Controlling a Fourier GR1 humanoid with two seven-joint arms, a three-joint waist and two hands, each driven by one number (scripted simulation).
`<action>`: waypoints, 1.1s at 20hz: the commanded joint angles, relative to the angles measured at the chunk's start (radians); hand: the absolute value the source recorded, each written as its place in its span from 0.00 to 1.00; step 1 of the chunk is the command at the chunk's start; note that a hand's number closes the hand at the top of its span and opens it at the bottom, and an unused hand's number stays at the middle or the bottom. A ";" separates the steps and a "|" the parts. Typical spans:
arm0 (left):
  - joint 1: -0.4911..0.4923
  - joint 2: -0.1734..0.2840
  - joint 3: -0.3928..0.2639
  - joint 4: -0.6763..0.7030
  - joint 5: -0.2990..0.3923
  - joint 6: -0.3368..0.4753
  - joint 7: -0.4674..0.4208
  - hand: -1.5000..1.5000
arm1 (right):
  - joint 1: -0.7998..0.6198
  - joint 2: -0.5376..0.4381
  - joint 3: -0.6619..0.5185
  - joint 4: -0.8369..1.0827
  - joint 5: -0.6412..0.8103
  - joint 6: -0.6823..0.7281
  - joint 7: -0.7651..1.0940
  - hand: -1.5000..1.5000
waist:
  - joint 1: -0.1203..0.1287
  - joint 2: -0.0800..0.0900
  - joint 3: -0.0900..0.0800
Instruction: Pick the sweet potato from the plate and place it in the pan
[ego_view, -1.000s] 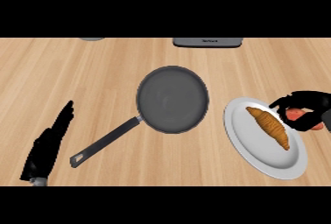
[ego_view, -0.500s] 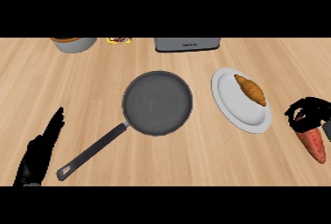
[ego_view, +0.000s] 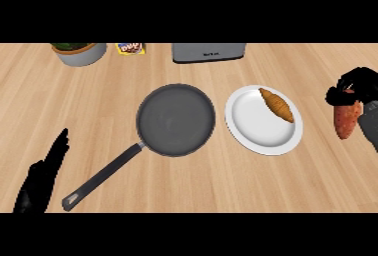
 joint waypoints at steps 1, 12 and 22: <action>0.002 -0.007 -0.006 0.002 0.000 -0.002 -0.014 0.50 | -0.073 0.068 0.060 -0.154 0.105 -0.167 0.140 1.00 | 0.023 0.011 0.004; -0.016 -0.029 -0.034 -0.017 0.001 -0.023 -0.030 0.50 | -0.130 0.405 0.261 -0.543 0.392 -0.221 0.784 1.00 | 0.089 0.065 0.019; -0.099 -0.026 -0.020 -0.018 0.007 -0.075 -0.028 0.50 | -0.191 0.606 0.097 -0.248 0.491 -0.373 0.722 1.00 | 0.151 0.096 0.022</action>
